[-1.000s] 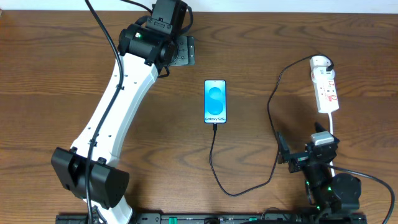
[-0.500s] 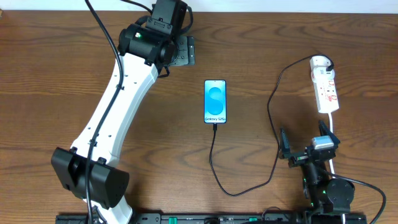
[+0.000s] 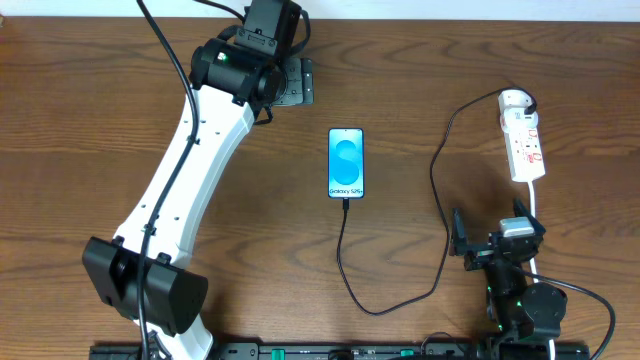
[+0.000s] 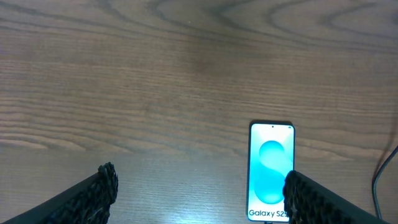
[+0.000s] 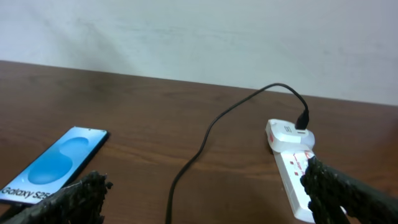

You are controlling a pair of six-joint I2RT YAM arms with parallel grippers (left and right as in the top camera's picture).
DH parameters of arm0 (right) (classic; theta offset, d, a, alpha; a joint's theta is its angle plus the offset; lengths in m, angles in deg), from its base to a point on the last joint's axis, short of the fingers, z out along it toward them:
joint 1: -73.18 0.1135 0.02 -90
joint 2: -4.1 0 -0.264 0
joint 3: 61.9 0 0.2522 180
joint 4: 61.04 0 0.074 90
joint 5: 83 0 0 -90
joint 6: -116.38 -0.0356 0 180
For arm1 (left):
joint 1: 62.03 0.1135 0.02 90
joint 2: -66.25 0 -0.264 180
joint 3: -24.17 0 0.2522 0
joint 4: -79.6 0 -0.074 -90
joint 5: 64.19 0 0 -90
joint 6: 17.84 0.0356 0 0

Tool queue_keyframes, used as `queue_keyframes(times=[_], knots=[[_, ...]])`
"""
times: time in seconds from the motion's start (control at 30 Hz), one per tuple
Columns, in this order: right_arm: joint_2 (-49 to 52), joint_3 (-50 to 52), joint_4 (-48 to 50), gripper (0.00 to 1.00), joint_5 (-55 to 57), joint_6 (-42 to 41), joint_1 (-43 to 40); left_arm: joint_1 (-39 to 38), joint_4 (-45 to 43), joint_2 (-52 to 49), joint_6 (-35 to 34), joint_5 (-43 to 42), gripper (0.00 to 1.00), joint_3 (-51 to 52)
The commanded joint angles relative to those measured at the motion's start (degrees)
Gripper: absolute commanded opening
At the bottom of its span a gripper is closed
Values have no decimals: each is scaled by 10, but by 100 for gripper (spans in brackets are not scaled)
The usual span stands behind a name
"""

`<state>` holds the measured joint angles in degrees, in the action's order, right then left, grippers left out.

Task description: Plug charger to phone and switch on socket

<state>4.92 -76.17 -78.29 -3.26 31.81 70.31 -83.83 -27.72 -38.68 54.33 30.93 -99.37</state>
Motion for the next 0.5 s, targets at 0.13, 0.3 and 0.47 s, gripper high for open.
queue_keyframes(times=[0.13,0.3,0.47], knots=[[-5,1,-7,99,42,-67,-2,2,2,-3,-1,12,87,0],[-5,1,-8,99,46,-67,11,2,2,-3,-1,12,87,0],[-5,1,-10,99,77,-67,37,2,2,-3,-1,12,87,0]])
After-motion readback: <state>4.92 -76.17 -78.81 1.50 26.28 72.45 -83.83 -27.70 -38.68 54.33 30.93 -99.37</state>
